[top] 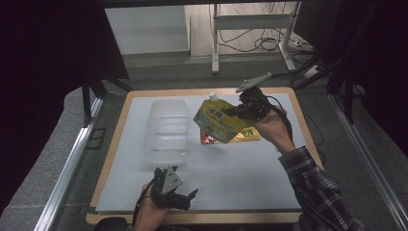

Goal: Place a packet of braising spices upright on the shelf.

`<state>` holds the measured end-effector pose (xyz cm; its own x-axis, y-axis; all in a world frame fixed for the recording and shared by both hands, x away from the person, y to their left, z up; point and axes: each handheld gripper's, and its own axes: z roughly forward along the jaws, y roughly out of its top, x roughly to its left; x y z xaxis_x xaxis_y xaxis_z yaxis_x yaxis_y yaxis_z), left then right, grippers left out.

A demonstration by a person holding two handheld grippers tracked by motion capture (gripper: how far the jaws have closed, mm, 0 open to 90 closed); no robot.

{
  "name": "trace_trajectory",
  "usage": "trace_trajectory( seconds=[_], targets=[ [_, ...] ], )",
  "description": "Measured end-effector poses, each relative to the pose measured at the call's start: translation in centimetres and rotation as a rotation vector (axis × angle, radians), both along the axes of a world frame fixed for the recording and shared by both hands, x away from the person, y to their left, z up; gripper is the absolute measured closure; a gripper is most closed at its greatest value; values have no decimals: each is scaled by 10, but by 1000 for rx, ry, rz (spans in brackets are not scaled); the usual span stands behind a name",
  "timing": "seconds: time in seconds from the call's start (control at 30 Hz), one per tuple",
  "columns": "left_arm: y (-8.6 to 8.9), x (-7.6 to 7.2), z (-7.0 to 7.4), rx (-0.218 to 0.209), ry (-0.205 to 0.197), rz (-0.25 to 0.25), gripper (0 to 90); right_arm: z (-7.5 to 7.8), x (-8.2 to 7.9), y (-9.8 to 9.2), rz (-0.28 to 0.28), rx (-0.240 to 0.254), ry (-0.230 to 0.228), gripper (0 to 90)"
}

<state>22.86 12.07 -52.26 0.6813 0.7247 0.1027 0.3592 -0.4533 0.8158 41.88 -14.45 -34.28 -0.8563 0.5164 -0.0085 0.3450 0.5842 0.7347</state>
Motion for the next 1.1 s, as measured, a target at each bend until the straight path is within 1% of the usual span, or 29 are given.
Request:
trace_trajectory(
  seconds=[0.03,0.1,0.13,0.23,0.27,0.6,0.7,0.77,0.83,0.93,1.0,1.1],
  targets=[
    [0,0,0,14,3,-9,0,0,3,3,0,-1,3,890],
    [-1,0,-1,10,3,-8,0,0,5,5,-1,-5,2,890],
    [-1,0,-1,15,2,-10,0,0,7,9,0,-8,0,890],
    [-2,0,-1,13,5,-10,0,1,10,13,0,-9,0,890],
    [-1,0,-1,12,5,-10,0,2,13,18,0,-10,1,890],
    [-1,1,-1,12,18,-8,0,8,27,35,-3,3,12,890],
    [0,1,-1,14,28,-8,0,13,34,43,-3,4,2,890],
    [0,2,-1,14,32,-7,0,14,35,45,-6,3,3,890],
    [1,2,-1,8,38,-5,0,15,40,50,-10,4,0,890],
    [1,2,-1,7,40,-4,0,16,43,53,-12,6,0,890],
    [1,2,-1,10,41,-5,0,19,47,60,-18,8,3,889],
    [1,2,-1,10,46,-9,0,20,50,64,-21,8,0,889]
  ],
)
